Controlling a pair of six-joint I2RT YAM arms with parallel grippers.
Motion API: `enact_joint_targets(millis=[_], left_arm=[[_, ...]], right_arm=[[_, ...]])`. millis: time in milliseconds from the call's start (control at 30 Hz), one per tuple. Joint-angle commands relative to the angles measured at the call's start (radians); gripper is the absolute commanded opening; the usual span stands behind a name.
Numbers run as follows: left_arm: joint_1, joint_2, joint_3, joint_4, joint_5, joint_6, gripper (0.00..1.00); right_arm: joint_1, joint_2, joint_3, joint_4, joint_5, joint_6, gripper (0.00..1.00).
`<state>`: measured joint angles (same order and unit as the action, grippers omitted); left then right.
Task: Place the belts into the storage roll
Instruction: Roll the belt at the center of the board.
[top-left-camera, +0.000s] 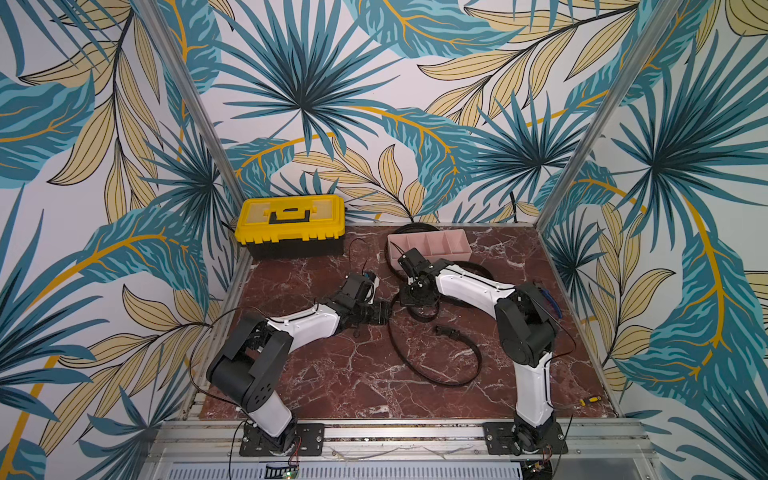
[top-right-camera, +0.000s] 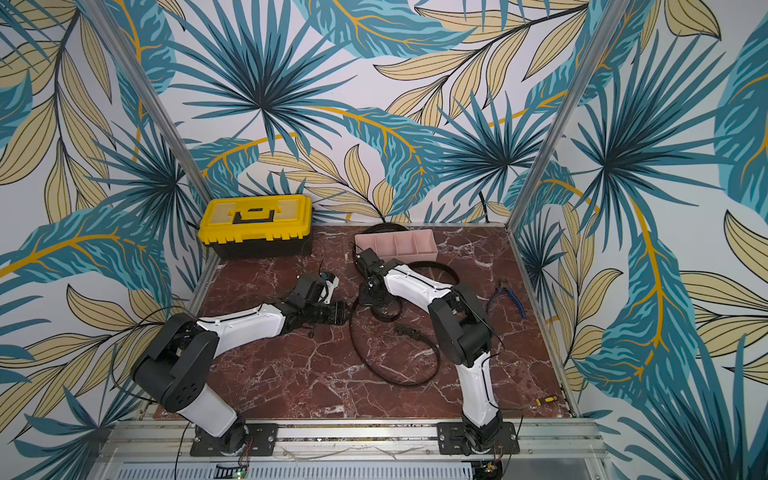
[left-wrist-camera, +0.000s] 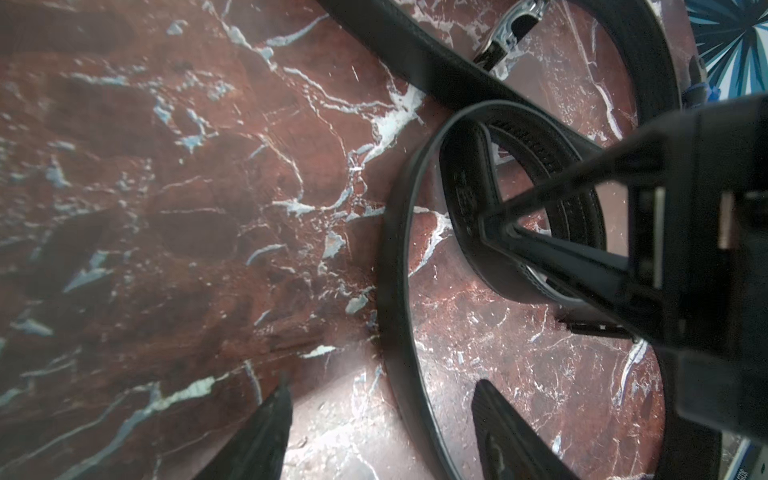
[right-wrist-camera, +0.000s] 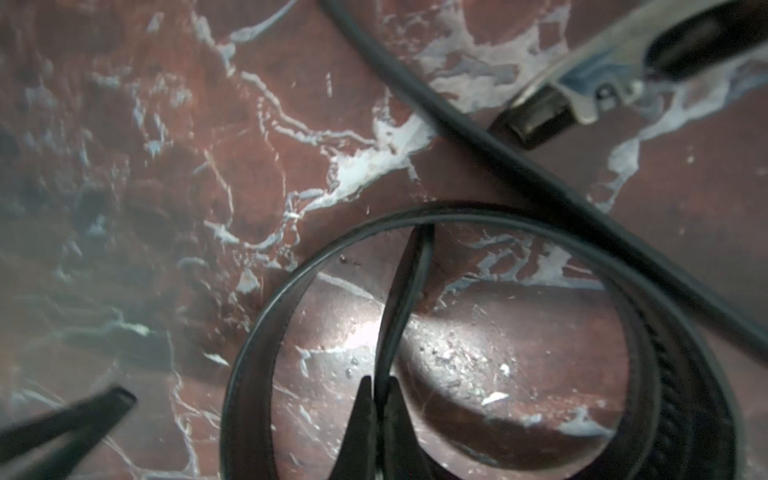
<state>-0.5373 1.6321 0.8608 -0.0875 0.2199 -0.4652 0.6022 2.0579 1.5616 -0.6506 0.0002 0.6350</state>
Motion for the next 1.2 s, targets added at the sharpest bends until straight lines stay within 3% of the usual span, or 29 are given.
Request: enact_joint_targets(millis=[0,100,433,533,667,933,1033,1167], left_arm=[[-0.010,0.014,0.021,-0.009,-0.027,-0.028,0.69],[-0.009,0.054,0.067,-0.008,-0.036,-0.029,0.69],[-0.009,0.298,0.322,-0.097,-0.007,0.109,0.59],[-0.010,0.328,0.342,-0.121,-0.009,0.121,0.41],[-0.010,0.320,0.313,-0.141,-0.045,0.135,0.01],[-0.010,0.145,0.154,-0.194,-0.109,0.046,0.00],[-0.010,0.112,0.106,-0.269,-0.106,-0.026,0.00],[-0.015,0.061,0.084,-0.440,-0.177,-0.032,0.00]], right_arm=[[-0.001,0.021,-0.021,0.023,0.001,0.281,0.00],[-0.001,0.009,-0.049,0.055,0.016,0.394,0.00],[-0.005,-0.032,-0.132,0.107,0.028,0.527,0.00],[-0.007,-0.042,-0.139,0.102,0.063,0.589,0.00],[-0.009,-0.035,-0.143,0.124,0.078,0.683,0.00],[-0.002,0.019,-0.110,0.176,0.096,0.851,0.00],[0.002,0.046,-0.078,0.211,0.091,0.895,0.00],[0.008,0.077,-0.018,0.220,0.086,0.911,0.00]])
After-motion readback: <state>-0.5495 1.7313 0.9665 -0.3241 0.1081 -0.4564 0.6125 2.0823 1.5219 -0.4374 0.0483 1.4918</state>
